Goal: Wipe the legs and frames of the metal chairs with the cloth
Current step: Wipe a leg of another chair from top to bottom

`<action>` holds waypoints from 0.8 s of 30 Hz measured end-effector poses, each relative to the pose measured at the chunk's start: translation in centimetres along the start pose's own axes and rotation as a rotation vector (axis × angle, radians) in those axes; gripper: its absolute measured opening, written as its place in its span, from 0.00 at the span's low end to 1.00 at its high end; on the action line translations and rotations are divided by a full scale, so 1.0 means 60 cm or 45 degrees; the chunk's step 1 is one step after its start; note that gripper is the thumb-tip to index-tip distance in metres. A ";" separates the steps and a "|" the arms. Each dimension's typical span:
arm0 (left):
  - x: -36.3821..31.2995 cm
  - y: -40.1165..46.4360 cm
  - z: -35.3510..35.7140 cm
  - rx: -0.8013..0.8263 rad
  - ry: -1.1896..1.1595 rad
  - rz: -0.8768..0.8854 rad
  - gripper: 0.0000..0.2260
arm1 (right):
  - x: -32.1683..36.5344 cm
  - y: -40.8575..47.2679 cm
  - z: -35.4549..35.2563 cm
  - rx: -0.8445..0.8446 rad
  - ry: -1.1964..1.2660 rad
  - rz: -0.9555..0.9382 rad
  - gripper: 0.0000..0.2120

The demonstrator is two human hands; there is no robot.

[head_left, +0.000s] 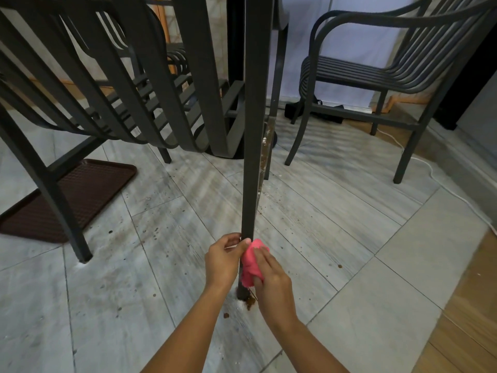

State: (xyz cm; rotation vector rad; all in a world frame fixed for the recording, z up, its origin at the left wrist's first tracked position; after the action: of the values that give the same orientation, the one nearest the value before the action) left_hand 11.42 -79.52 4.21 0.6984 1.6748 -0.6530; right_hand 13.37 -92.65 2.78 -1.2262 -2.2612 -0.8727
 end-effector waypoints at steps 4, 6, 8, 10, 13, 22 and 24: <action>-0.001 0.003 0.006 -0.007 0.005 0.014 0.12 | 0.022 0.013 0.002 0.069 0.096 0.016 0.22; 0.000 0.008 0.007 -0.011 0.002 0.019 0.10 | 0.027 0.014 -0.004 0.021 0.058 0.005 0.14; 0.003 0.011 0.007 -0.016 0.002 0.016 0.08 | 0.020 0.011 0.003 0.023 0.241 0.053 0.11; 0.007 0.013 0.005 -0.018 0.001 0.007 0.07 | 0.016 0.010 0.012 -0.002 0.298 0.069 0.13; 0.013 0.017 0.005 -0.001 -0.019 -0.003 0.05 | 0.002 0.007 0.031 0.008 0.274 0.123 0.16; 0.021 0.025 0.003 0.011 -0.051 0.019 0.02 | -0.039 -0.015 0.079 0.040 0.285 0.194 0.14; 0.024 0.026 0.003 0.001 -0.049 0.021 0.02 | -0.040 -0.020 0.083 0.096 0.349 0.235 0.16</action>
State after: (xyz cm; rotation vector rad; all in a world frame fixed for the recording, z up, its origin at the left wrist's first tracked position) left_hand 12.43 -78.45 2.70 0.6950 1.6319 -0.6514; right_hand 13.25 -91.08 -2.63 -1.1807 -1.9147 -0.8230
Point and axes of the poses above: each hand's wrist, its own y-axis towards the middle knuckle, its own z-axis out of the palm, x = y × z, the point moved 8 cm from there along y, towards the middle knuckle, and after that the axes turned 1 degree about z, right-handed, at the moved point
